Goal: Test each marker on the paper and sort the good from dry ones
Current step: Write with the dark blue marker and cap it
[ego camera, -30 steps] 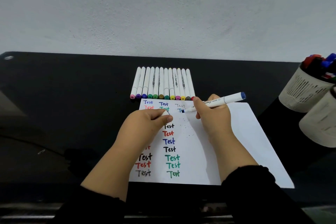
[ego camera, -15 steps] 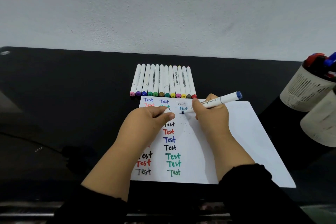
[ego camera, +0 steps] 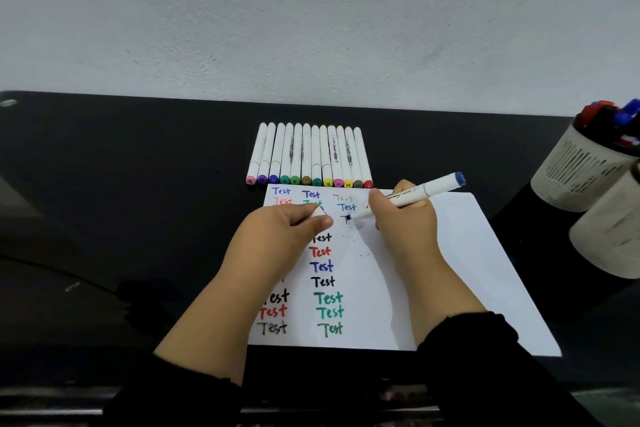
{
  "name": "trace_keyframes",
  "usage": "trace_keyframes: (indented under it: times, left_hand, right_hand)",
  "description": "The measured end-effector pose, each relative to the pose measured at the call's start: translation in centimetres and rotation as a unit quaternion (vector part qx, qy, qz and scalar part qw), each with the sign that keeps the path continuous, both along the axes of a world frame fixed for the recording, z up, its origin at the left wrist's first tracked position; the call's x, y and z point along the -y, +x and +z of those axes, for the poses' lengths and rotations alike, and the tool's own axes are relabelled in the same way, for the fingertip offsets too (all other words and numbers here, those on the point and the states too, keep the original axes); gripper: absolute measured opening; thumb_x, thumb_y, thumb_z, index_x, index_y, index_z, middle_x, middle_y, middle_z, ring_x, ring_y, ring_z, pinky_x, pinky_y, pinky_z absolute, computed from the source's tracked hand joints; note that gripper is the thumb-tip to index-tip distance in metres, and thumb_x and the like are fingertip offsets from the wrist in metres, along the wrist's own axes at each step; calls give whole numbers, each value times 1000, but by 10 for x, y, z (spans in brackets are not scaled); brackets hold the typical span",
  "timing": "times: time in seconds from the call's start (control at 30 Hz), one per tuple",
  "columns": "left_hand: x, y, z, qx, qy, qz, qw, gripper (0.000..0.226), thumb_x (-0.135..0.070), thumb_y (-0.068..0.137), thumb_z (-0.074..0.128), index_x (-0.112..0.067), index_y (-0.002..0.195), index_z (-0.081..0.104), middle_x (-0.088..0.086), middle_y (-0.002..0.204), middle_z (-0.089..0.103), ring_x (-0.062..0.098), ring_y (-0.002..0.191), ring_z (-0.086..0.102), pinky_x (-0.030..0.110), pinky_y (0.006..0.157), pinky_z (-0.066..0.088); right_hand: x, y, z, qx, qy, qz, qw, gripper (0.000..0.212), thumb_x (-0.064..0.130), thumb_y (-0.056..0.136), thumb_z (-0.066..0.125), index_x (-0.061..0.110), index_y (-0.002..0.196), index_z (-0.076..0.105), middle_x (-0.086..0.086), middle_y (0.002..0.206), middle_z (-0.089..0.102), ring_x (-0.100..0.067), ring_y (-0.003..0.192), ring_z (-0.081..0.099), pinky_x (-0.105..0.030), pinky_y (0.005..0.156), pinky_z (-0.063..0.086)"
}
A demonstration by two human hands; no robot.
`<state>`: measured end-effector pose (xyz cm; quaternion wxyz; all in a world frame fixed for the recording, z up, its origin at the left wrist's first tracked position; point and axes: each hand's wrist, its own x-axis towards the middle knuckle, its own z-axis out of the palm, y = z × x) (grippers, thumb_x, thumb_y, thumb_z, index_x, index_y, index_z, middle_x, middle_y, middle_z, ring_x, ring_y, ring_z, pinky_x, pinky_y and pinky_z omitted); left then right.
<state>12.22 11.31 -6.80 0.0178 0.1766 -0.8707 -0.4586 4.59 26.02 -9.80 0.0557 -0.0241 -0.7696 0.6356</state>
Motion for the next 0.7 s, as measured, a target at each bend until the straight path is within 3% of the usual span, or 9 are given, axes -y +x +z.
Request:
trace_keyframes:
  times: [0.13,0.27,0.43,0.53,0.6,0.7]
  left_hand:
    - [0,-1,0,0,-2,-2,1000,45,-47,84,61,-29,125,58,-11,130,56,9,124,46,26,94,36]
    - [-1,-1,-1,2,0,-2,1000,45,-46,84,61,-29,126,58,-11,130,56,8,124,45,23,92,34]
    - [-1,-1,-2,3,3,-3,1000,44,-46,85,61,-29,125,58,-11,130,56,7,124,45,22,90,33]
    - [0,0,-1,2,5,-3,1000,46,-46,85,61,-28,127,57,-11,130,56,8,124,45,23,92,34]
    - [-1,0,-1,6,3,-2,1000,46,-46,84,61,-29,127,56,-11,130,56,8,124,45,22,90,34]
    - [-2,0,-1,7,8,0,1000,45,-46,84,61,-30,126,57,-12,129,56,7,124,45,20,87,32]
  right_hand:
    - [-1,0,-1,-12,-25,-28,999,37,15,86,62,16,64,33,-7,61,42,-15,56,38,-22,53,34]
    - [1,0,-2,-16,7,-10,1000,34,14,86,61,16,66,34,-10,64,40,-17,59,38,-23,52,32]
    - [1,-1,-1,-14,10,-13,1000,36,11,85,60,17,64,31,-2,58,36,-14,56,34,-25,53,31]
    - [1,-1,-1,-15,15,-12,1000,35,14,86,60,16,65,32,-9,62,40,-17,59,38,-25,54,32]
    - [1,0,-1,-11,20,-6,1000,35,13,85,59,17,64,31,-9,62,40,-16,57,37,-24,53,32]
    - [0,0,0,-11,14,-9,1000,39,8,84,57,18,61,27,3,54,30,-5,46,28,-15,45,26]
